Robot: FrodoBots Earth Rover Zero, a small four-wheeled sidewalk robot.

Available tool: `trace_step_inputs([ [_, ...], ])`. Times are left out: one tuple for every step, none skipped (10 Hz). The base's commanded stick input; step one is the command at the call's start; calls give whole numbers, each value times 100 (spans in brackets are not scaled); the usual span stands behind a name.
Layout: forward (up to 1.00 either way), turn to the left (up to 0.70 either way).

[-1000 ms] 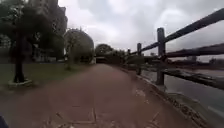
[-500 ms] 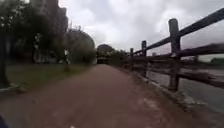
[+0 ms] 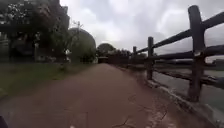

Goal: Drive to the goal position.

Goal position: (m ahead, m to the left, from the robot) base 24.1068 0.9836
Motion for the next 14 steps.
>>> trace_step_inputs([
  [100, 4],
  [100, 3],
  [100, 3],
  [100, 1],
  [100, 0],
  [100, 3],
  [100, 0],
  [100, 6],
  [100, 0],
  [100, 0],
  [100, 0],
  [100, 0],
  [100, 9],
  [100, 38],
])
